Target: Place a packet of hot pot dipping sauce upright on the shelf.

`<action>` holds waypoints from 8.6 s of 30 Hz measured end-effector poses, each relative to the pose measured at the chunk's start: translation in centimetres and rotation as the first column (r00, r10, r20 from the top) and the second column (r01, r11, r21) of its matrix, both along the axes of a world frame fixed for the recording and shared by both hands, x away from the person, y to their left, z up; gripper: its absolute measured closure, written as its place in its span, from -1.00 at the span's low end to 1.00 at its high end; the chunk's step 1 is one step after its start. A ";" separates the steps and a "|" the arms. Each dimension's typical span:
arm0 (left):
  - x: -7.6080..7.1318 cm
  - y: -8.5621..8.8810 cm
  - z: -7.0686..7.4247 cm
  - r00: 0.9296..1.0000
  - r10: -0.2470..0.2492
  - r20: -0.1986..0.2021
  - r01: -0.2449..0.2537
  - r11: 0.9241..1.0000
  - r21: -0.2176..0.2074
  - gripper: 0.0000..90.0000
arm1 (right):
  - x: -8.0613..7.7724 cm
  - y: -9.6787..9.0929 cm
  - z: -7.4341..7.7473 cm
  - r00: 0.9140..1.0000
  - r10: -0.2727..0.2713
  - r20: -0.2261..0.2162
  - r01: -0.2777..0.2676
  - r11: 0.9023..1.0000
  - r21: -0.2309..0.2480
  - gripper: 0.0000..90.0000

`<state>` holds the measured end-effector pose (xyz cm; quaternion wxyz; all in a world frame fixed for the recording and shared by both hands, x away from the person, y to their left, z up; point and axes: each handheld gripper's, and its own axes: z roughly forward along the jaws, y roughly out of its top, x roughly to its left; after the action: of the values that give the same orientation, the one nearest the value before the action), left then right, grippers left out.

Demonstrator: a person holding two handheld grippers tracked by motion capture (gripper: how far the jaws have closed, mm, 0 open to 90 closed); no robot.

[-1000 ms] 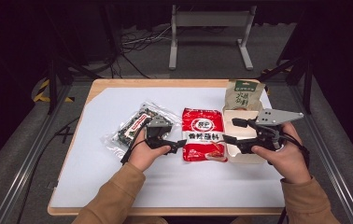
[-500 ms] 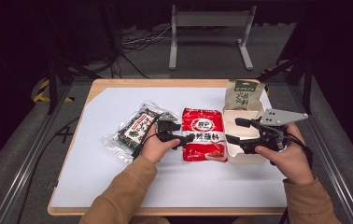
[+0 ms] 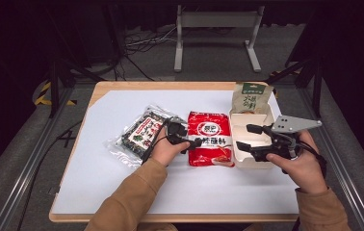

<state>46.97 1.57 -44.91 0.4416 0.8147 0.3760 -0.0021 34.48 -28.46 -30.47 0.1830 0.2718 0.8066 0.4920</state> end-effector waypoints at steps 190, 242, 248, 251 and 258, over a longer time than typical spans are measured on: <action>-7.7 2.6 15.8 0.861 -0.327 0.390 0.349 0.937 0.014 0.98 | -0.8 -1.6 -1.5 0.994 0.083 -0.066 -0.086 0.995 -0.046 -0.08; -10.4 1.0 15.6 0.825 -0.424 0.373 0.475 0.879 -0.051 0.75 | -0.2 2.5 -3.7 0.924 0.319 -0.213 -0.338 0.939 -0.060 0.95; -10.7 1.0 15.3 0.843 -0.377 0.383 0.422 0.906 -0.038 0.04 | -0.2 2.2 -2.8 0.928 0.295 -0.229 -0.312 0.949 -0.042 0.96; -10.7 1.2 14.9 0.857 -0.346 0.383 0.384 0.923 -0.027 -0.30 | -0.3 1.8 -2.1 0.933 0.276 -0.230 -0.296 0.954 -0.056 0.96; -10.5 2.7 13.9 0.888 -0.296 0.352 0.324 0.946 -0.023 -0.40 | -0.3 1.0 -1.2 0.936 0.253 -0.245 -0.276 0.959 -0.064 0.96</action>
<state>36.49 4.23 -31.06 0.5268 0.8334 0.1579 0.0544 34.17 -27.50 -31.72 0.0319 0.2076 0.8748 0.4366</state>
